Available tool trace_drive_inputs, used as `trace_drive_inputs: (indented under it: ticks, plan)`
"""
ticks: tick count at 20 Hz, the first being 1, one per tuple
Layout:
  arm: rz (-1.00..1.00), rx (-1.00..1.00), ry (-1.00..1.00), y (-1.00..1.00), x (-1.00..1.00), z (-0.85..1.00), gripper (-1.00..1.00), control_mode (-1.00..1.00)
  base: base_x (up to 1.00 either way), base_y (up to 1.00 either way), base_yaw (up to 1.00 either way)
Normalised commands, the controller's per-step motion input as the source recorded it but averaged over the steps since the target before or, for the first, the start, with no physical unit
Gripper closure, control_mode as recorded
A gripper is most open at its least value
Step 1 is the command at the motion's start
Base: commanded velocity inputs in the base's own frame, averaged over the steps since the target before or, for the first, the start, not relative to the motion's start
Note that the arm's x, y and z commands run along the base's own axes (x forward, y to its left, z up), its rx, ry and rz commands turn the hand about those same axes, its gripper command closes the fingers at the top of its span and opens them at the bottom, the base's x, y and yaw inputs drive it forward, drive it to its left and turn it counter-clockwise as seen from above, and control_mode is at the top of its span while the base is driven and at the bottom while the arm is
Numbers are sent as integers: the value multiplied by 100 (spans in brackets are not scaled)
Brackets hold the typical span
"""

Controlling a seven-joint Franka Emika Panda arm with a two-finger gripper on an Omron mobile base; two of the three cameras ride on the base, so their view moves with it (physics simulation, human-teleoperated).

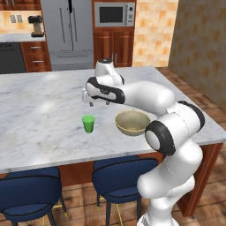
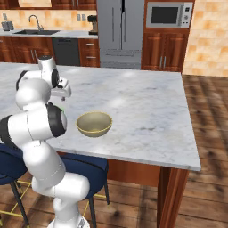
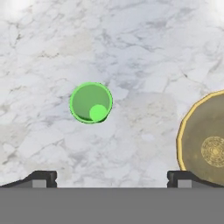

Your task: Place the cup inside the bowl on the dining table and move the bowl to any counter.

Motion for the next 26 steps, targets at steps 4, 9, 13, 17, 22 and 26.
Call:
trace_drive_inputs:
  ticks: [4, 9, 13, 17, 22, 26]
  plan:
    - [0, 0, 0, 13, 21, -6, -100, -100, 0, 0, 0]
    - [0, 0, 0, 3, 20, -9, -100, -100, 0, 0, 0]
    - [0, 0, 0, 0, 27, -13, -100, -100, 0, 0, 0]
    - [0, 0, 0, 0, 31, -7, -100, -100, 0, 0, 0]
    - [0, 0, 0, 0, 23, -10, -100, -100, 0, 0, 0]
    - [0, 0, 0, 3, 16, -14, -100, -100, 0, 0, 0]
